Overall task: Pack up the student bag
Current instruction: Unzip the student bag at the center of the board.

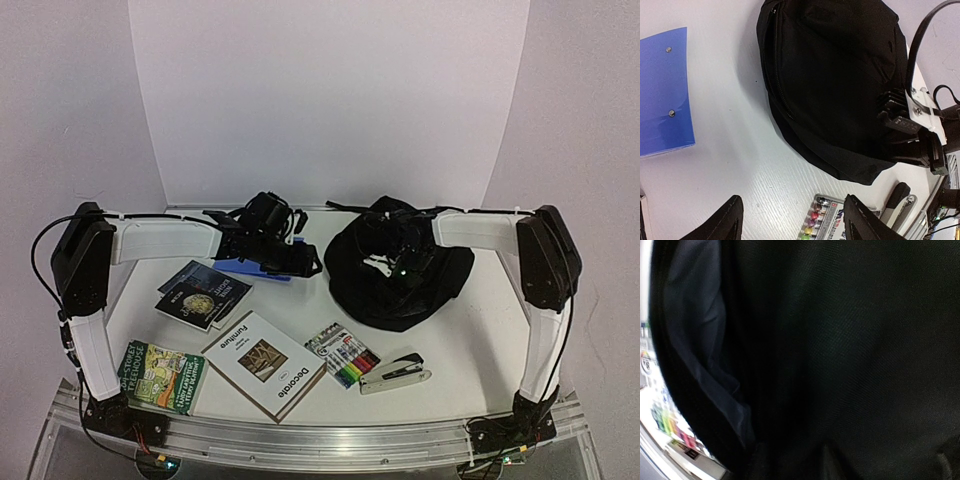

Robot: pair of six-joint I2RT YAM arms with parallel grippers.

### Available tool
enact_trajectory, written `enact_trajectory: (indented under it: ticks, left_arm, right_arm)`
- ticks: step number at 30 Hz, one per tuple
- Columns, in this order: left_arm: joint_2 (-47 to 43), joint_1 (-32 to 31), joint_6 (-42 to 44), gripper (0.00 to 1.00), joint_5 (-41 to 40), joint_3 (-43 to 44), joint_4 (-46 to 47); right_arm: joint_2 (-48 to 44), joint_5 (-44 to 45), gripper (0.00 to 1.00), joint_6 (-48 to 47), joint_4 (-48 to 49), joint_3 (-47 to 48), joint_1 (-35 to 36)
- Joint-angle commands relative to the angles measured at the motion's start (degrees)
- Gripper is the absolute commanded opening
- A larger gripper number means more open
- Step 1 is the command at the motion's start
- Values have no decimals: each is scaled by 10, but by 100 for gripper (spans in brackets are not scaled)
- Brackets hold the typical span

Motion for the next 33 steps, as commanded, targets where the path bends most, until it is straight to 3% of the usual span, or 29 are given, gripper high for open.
enact_trajectory:
  ticks: [1, 3, 12, 24, 28, 33]
  left_arm:
    - [1, 4, -8, 69, 21, 16, 26]
    - [0, 4, -12, 69, 27, 12, 32]
    - [1, 4, -26, 71, 50, 4, 55]
    - [89, 18, -71, 71, 16, 74, 9]
    - [134, 30, -89, 60, 6, 114, -42]
    - [180, 37, -89, 34, 4, 162, -106]
  right_arm:
    - [-11, -17, 7, 19, -10, 26, 3]
    - [-25, -35, 0, 35, -10, 46, 3]
    - [-65, -91, 0, 87, -11, 111, -9]
    - [-48, -224, 0, 123, -8, 120, -119]
    - [-41, -269, 0, 140, -7, 129, -143]
    - [-34, -294, 0, 190, 11, 119, -166]
